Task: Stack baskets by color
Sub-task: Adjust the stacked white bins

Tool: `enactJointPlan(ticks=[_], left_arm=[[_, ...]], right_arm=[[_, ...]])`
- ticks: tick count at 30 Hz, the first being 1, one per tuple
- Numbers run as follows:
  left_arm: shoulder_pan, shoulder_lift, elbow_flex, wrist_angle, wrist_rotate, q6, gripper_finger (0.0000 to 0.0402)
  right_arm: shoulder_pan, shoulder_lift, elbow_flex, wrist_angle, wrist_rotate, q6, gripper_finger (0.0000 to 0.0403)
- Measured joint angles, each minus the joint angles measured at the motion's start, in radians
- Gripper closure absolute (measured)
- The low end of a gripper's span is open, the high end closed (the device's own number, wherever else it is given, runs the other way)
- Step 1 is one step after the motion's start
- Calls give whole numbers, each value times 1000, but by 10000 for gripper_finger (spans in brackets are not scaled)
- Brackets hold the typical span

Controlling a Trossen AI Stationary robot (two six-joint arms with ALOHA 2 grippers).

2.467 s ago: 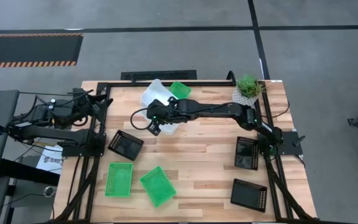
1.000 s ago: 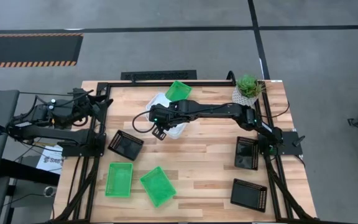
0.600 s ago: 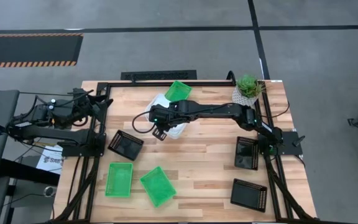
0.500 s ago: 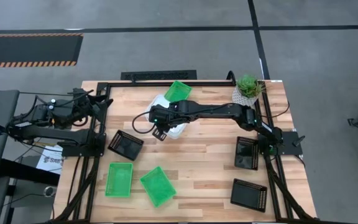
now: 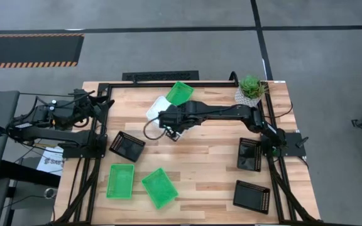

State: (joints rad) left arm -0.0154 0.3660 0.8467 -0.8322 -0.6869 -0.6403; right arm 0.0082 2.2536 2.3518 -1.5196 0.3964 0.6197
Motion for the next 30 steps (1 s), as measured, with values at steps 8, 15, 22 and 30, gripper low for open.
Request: enactJointPlan(ticks=[8,15,22,30], left_arm=[[0,0,0,-22,2,0,178],[0,0,0,-25,2,-6,178],[0,0,0,-34,9,-7,178],[0,0,0,-44,37,-8,178]], right_arm=[[28,11,-59,-52,32,38,246],[8,16,-183,-52,47,47,261],[27,-6,-238,-51,27,64,274],[120,-305,-236,-52,51,56,286]])
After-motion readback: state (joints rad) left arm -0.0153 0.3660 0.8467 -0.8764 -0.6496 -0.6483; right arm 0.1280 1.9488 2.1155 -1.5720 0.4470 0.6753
